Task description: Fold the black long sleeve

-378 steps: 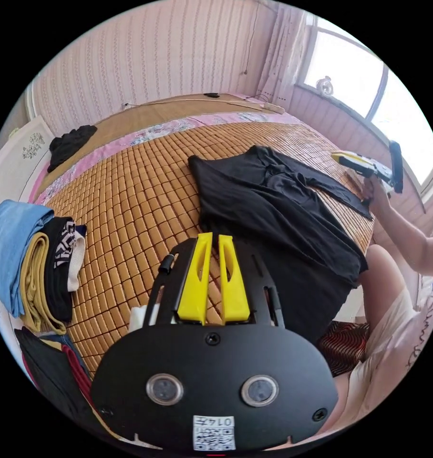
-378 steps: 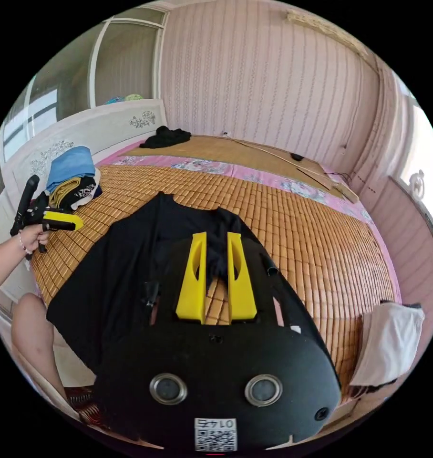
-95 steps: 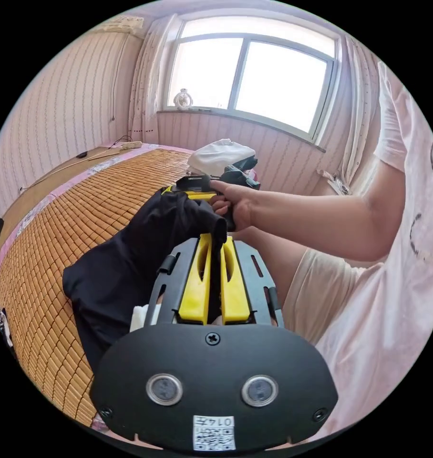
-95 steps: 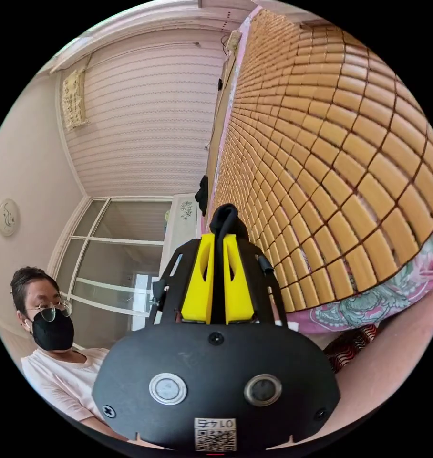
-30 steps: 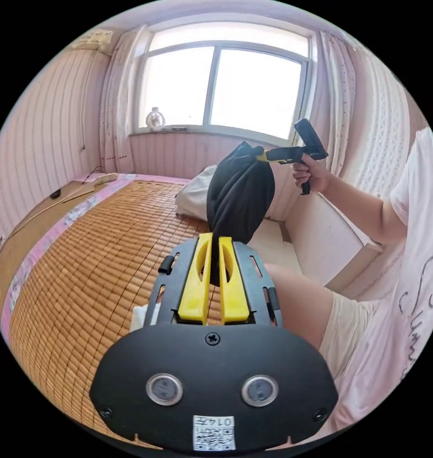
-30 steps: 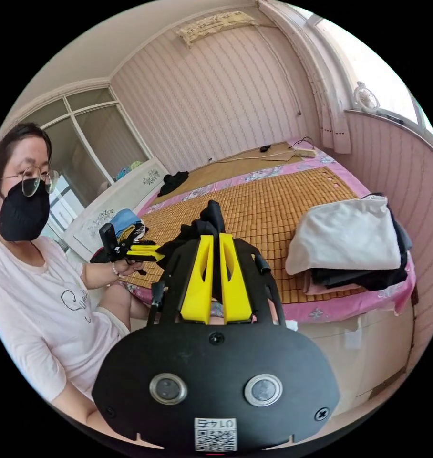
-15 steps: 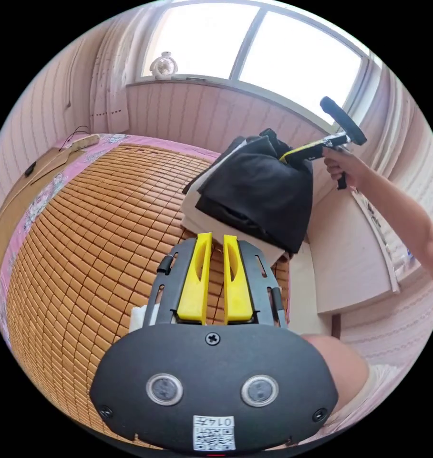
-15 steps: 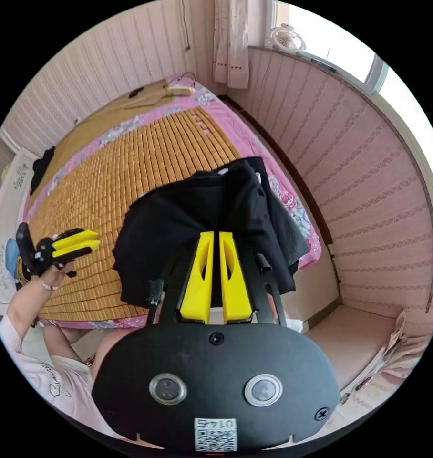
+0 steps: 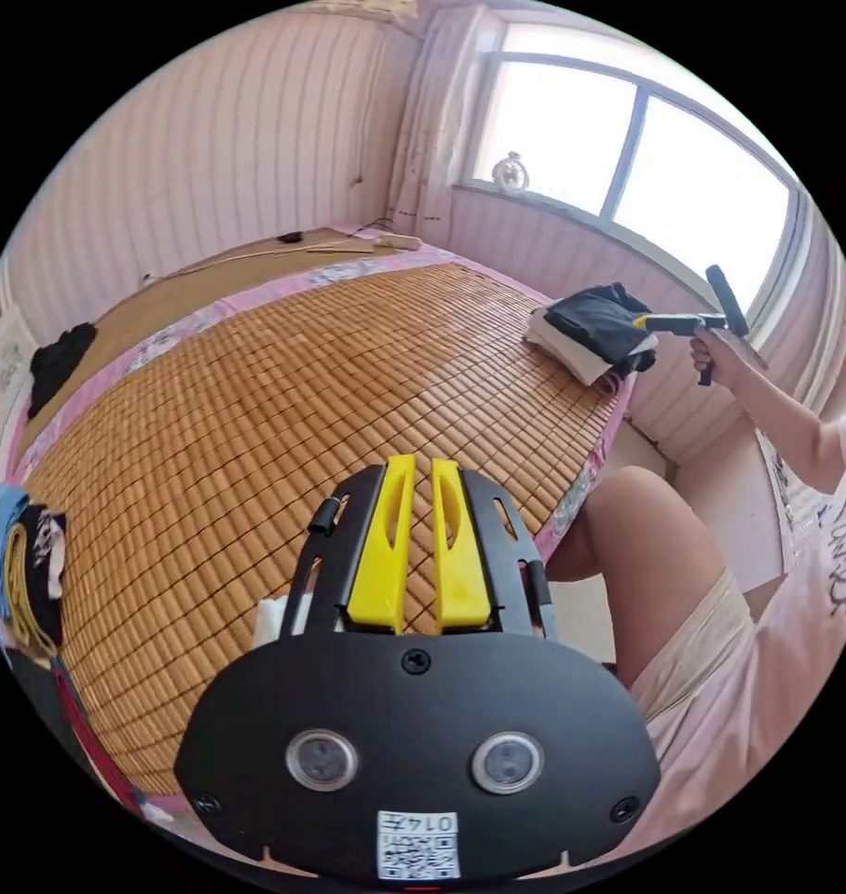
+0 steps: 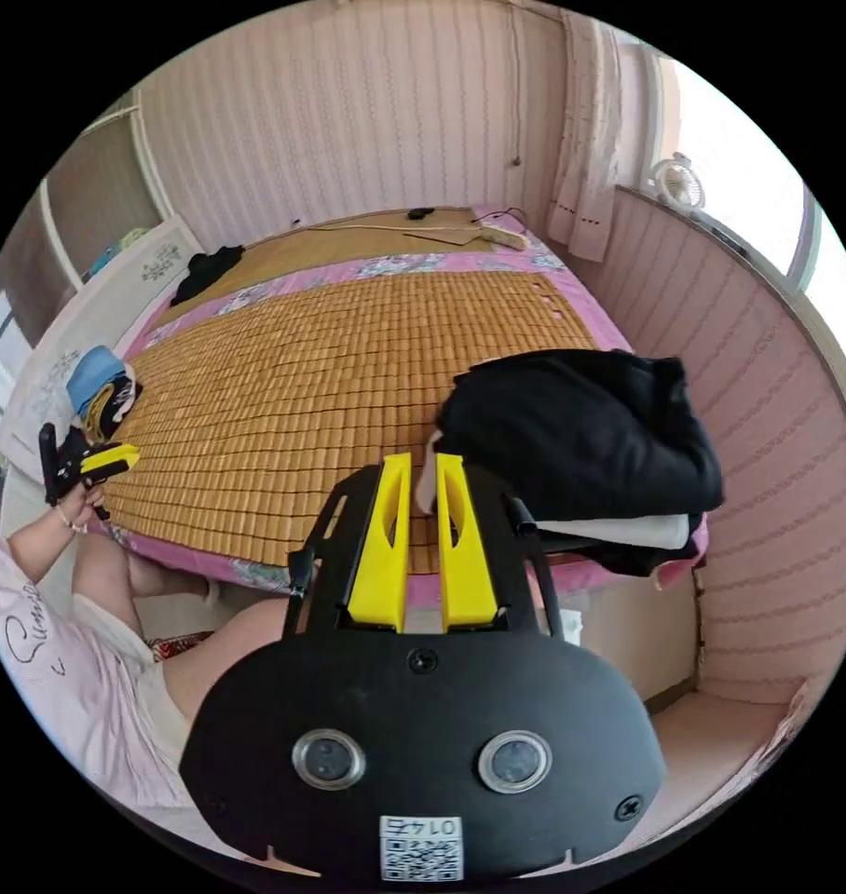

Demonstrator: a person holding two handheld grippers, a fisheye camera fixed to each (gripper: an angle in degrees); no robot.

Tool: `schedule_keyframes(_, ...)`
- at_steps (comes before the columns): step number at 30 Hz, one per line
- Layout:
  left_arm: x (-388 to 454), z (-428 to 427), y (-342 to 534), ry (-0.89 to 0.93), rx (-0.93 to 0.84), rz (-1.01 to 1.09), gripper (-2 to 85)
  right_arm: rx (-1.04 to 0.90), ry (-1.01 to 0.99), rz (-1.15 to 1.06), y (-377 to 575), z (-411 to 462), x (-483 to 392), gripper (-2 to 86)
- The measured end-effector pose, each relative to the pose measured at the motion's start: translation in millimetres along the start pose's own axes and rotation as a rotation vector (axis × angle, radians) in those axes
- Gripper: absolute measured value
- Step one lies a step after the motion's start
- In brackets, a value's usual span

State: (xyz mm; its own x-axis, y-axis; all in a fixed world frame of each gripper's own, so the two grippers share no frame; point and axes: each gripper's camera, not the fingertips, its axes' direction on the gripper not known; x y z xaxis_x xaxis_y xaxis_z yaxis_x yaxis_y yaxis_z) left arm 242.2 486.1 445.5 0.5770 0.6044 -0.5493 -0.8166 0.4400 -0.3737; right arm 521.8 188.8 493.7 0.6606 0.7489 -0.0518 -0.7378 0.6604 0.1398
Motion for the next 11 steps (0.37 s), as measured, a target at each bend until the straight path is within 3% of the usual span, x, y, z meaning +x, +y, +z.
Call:
schedule_keyframes(6, -70.6, -173.5, 150.6, -0.268, 0.147, -0.334, 4.4, -0.085, -0.288, -0.36, -0.5, 64.4, -195.2, 6.1)
schedule_keyframes(11, -113.8, -296.0, 304.4, -0.558, 0.221, -0.606, 4.8, -0.177, -0.577, -0.73, -30.0, 114.1, -407.0, 6.2)
